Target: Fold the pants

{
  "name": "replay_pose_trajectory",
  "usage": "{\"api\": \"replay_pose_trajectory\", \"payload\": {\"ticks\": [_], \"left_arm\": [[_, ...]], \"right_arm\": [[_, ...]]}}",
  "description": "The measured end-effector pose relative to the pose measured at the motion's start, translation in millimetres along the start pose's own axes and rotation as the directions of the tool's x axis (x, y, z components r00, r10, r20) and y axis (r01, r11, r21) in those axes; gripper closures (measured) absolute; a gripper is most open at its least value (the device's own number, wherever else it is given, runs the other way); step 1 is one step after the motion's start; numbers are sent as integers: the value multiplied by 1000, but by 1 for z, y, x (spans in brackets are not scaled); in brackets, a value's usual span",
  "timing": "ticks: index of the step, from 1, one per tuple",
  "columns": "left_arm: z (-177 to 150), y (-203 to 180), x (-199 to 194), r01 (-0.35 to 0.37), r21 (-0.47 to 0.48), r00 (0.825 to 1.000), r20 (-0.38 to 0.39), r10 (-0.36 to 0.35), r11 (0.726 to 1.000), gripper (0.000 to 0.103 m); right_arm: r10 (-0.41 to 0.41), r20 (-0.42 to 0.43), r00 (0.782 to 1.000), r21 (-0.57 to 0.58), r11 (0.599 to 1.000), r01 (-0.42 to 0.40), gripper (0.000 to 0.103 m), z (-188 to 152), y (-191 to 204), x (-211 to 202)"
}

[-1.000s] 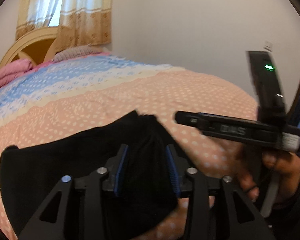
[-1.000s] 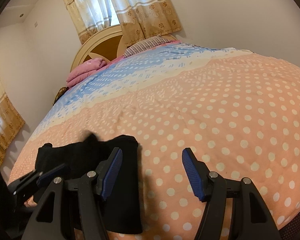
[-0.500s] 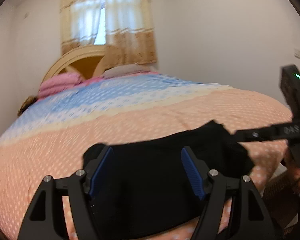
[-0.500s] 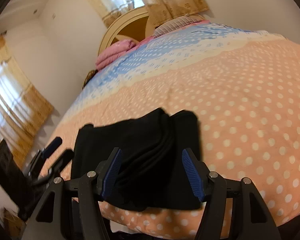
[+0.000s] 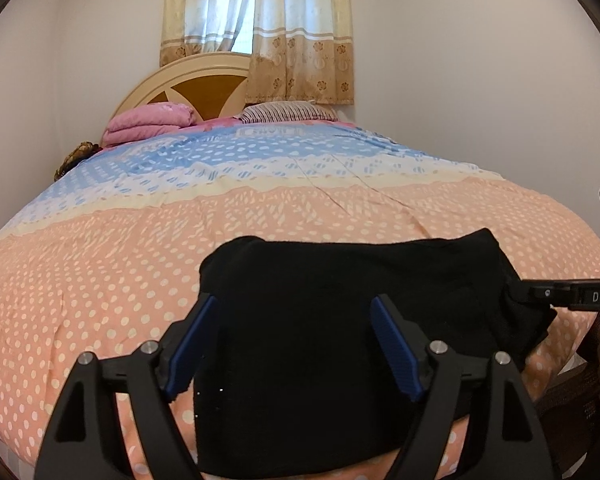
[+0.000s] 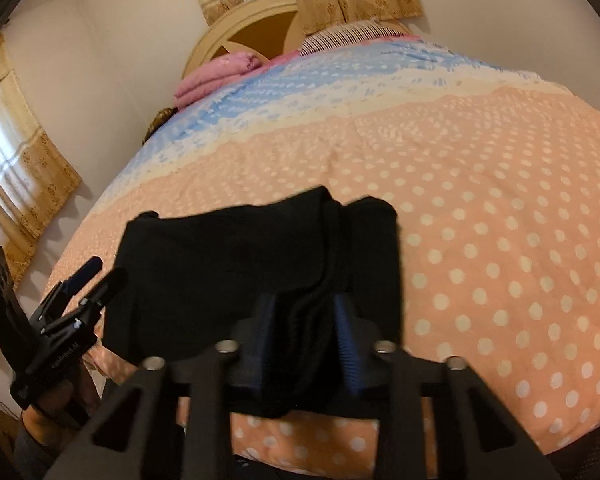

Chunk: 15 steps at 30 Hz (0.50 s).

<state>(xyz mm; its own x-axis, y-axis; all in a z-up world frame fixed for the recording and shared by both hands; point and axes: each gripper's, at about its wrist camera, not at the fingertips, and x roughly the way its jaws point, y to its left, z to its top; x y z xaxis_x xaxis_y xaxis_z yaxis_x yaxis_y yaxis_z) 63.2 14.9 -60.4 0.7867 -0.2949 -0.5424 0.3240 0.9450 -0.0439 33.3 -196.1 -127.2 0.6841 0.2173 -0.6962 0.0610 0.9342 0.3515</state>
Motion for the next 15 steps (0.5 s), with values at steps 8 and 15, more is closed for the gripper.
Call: {"api": "replay_pose_trajectory", "payload": {"ticks": [8,15], "left_arm": [[1,15,-4,-15,-55,1000,14,16,998,13],[-3,22,1,-24,-63,1000,3,24,998,6]], "right_arm": [[27,34,999,-18,999,-26,96,1,-7,-20],[-32,27,999,-23,999,33,96,-2,-20,-24]]}}
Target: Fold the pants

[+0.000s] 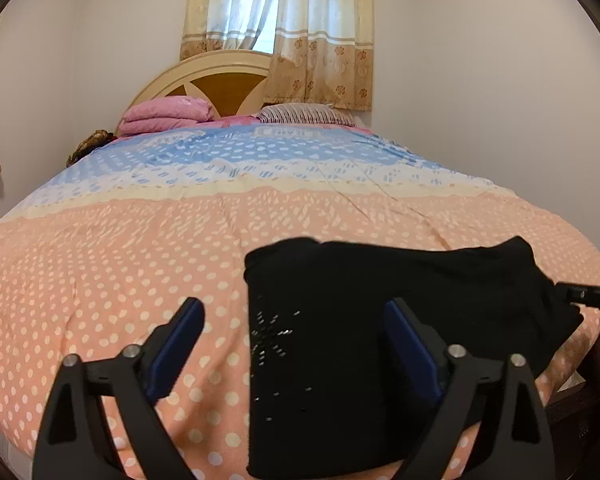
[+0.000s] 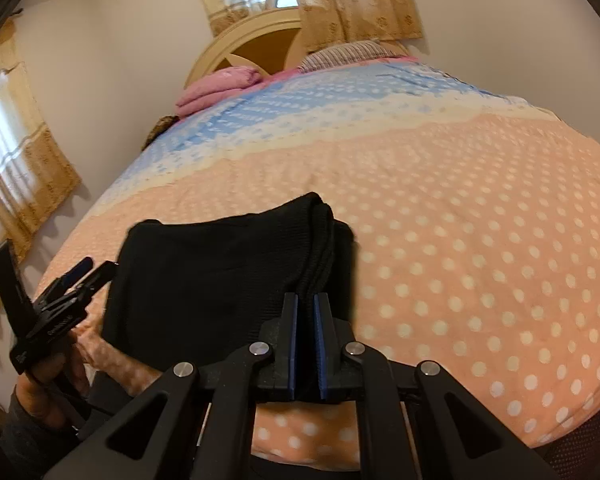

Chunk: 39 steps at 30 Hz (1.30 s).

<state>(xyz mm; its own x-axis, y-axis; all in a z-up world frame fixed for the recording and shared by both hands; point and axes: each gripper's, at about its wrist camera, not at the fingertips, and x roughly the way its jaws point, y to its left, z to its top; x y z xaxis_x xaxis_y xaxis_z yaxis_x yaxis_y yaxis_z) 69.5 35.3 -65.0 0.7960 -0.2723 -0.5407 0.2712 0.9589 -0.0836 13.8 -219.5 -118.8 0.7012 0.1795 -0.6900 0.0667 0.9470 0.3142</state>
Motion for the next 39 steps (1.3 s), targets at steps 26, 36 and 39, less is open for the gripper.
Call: {"api": "replay_pose_trajectory", "payload": {"ticks": [26,36,39], "left_arm": [[-16,7,19,-35,0,994,-103,34,999,0],[3,2,20,-36,39,996,-82,39,999,0],[10,-1,29,-40,60,995,-92,46,997,0]], "right_arm": [[52,-57,997,-162,985,-60,57,-19,19,15],[68,52,996,-211,976,-55,56,11,52,0],[67,44,997,-182,982,-57,56,25,51,23]]}}
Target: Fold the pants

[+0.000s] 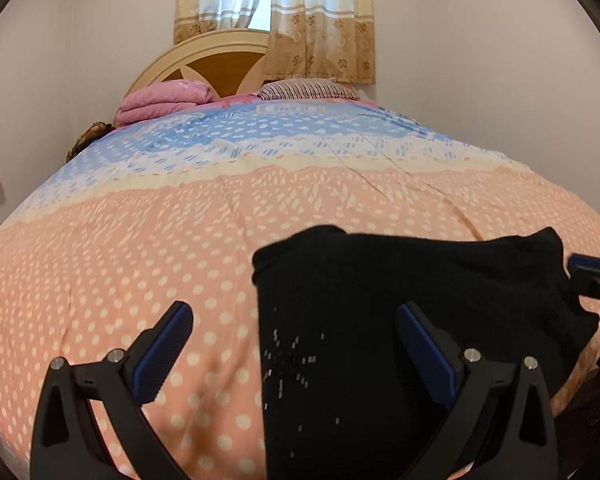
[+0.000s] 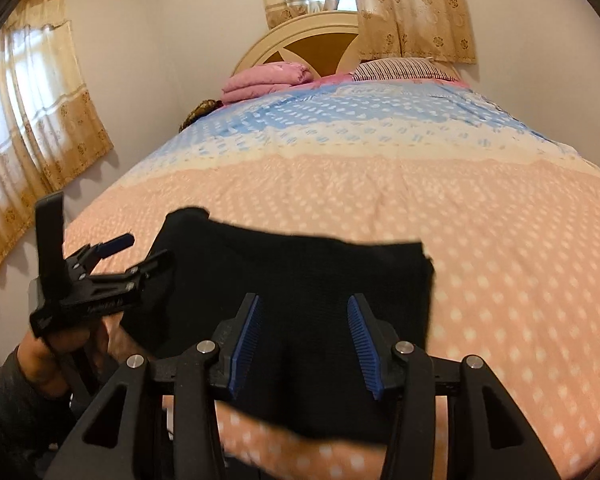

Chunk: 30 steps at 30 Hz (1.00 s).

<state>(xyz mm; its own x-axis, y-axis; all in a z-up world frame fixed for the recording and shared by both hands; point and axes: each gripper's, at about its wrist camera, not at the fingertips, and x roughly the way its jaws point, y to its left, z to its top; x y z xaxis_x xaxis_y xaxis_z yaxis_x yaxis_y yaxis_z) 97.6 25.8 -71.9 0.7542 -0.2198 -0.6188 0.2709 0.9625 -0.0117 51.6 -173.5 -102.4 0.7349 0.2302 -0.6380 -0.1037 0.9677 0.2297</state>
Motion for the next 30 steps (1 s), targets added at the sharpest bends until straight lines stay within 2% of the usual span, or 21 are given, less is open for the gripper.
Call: {"api": "replay_pose_trajectory", "payload": {"ticks": [6,12,16,19,21,23,26,30], "left_arm": [[4,2,19,6,9,999,-39,-6,1000,0],[1,11,40,65,-54,993,-98,-70,996,0],[0,16,27,62,-62,993,-94,-68,996,0],[-9,23,6,31,-44,997,-63,-34,999,0],[-17,29,-3,29,-42,998,-52,-31,999,0],[-27,32,-9,33,-32,998,-61,-35,999,0],[-36,31,-10,62,-30,995,-73,-64,998,0],[-46,31,-10,84,-45,993,-74,-87,995,0]], "right_arm": [[4,-41,999,98,995,0,55,14,-18,37],[40,-41,998,127,991,-34,56,9,-29,44],[70,-36,997,124,990,-65,56,6,-35,36],[27,-30,999,113,993,-24,56,12,-28,20],[30,-3,1000,81,996,-30,56,22,-12,9],[82,-22,996,-4,997,-82,56,39,19,11],[167,-111,980,-85,981,-177,56,61,62,44],[222,-242,944,-69,967,-245,56,87,99,109]]}}
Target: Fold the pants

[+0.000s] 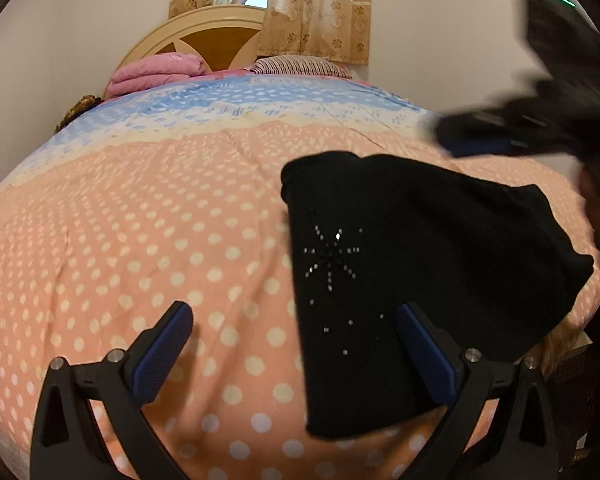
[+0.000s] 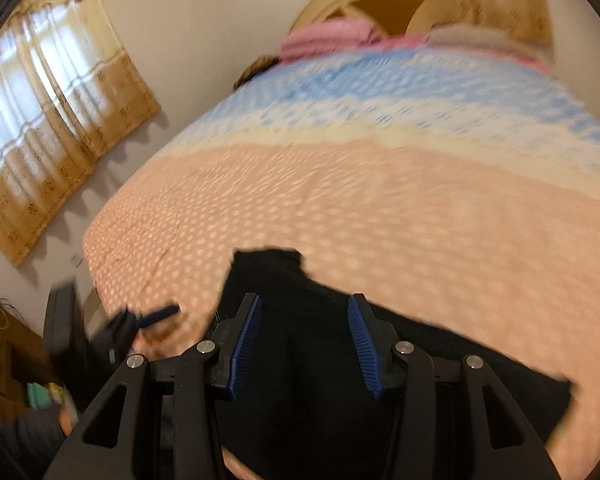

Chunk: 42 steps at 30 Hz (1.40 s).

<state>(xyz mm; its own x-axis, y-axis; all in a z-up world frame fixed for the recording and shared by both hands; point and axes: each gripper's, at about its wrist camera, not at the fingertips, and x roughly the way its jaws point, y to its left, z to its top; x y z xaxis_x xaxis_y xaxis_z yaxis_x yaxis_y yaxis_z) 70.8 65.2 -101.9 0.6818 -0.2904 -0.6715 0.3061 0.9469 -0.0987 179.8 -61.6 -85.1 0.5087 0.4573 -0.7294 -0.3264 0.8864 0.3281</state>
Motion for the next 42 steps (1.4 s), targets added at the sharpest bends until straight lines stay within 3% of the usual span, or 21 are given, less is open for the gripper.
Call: {"api": "replay_pose_trajectory", "payload": {"ticks": [2,5,7,8,11,14,18,20,23,24,27,30,32,34,36,38,42], "left_arm": [[-3,6,3,24,-35,1000,-7,-24,999,0],[-4,8,5,45,-49,999,-3,-45,998,0],[-4,6,6,39,-29,999,4,-39,999,0],[-5,5,6,38,-22,999,8,-38,999,0],[-8,6,5,45,-21,999,21,-45,999,0],[-10,4,5,40,-20,999,33,-40,999,0],[-11,4,4,40,-22,999,34,-39,999,0],[-9,6,0,39,-34,999,26,-38,999,0],[-5,11,-6,24,-63,999,43,-22,998,0],[-2,11,-11,6,-65,998,62,-2,998,0],[3,10,-18,11,-61,996,91,-6,998,0],[5,4,-16,15,-43,996,91,-11,999,0],[7,-1,-6,3,-26,998,65,-1,1000,0],[4,-4,8,-5,-21,1000,22,5,1000,0],[3,0,11,16,-51,1000,15,-15,999,0],[6,1,7,17,-55,1000,9,-16,998,0],[16,9,-3,-21,-53,999,40,23,998,0]], "right_arm": [[16,-48,999,-4,1000,-16,56,17,7,26],[74,-196,978,19,997,-72,56,29,15,68],[86,-244,966,23,996,-83,67,34,16,82],[99,-250,963,29,995,-95,91,36,17,85],[83,-220,972,15,997,-82,96,37,23,79],[14,-191,982,26,1000,-9,97,41,17,83],[-34,-183,982,-7,999,33,97,35,11,95],[2,-150,989,11,1000,0,93,32,10,84],[-4,-61,998,16,1000,5,59,23,8,48],[-21,-13,1000,14,1000,21,57,15,5,28],[-7,51,999,33,999,5,57,-13,-12,-19],[-51,117,992,64,997,44,57,-50,-41,-61],[-99,128,987,118,989,84,57,-68,-64,-74],[-139,71,988,212,970,121,57,-86,-102,-72],[-46,125,991,290,957,8,60,-98,-124,-79],[-37,160,986,282,959,-10,59,-104,-121,-91],[-120,221,968,249,967,63,58,-117,-115,-112]]}}
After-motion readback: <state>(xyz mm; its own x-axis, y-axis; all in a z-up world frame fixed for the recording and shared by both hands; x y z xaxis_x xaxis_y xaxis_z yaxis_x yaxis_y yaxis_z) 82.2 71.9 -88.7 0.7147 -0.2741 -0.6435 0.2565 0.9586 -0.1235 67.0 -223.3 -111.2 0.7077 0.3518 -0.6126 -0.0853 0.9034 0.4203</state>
